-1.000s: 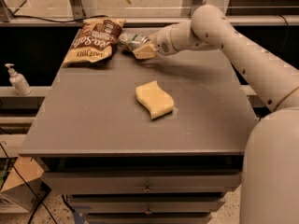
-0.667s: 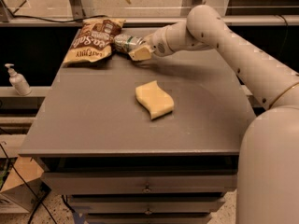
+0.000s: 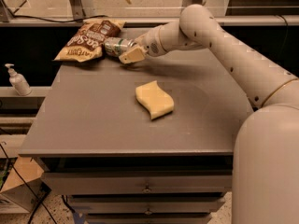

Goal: Move 7up can near brown chip bag

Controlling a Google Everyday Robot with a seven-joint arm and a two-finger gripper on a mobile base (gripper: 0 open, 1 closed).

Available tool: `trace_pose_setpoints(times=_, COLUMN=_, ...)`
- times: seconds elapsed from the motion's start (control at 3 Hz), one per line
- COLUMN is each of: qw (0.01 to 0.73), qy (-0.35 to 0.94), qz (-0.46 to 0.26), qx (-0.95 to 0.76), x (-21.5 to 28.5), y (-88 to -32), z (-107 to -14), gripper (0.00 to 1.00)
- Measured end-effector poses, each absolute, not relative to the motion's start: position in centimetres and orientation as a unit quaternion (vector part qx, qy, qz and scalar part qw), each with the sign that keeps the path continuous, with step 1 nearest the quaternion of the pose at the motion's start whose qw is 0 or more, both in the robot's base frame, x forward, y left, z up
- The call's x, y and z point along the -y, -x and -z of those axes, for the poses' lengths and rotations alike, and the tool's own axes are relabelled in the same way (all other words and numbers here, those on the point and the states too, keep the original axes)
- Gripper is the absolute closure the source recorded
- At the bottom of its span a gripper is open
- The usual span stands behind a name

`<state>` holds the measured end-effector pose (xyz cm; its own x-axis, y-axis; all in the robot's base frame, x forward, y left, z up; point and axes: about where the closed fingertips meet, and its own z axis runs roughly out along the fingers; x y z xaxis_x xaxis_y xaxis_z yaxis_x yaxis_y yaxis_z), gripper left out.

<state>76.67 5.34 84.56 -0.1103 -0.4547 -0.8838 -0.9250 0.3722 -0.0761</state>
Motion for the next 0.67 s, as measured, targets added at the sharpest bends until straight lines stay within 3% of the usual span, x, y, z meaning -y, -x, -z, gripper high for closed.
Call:
trace_pose_setpoints(times=0.33, qw=0.446, qy=0.496, qz=-0.264, qx=-0.697, x=-5.59, y=-76.64, z=-84.37, gripper=0.0)
trace_pose_setpoints(times=0.67, qw=0.446, qy=0.496, qz=-0.264, qx=-0.697, x=-5.6, y=-76.64, z=-84.37, gripper=0.0)
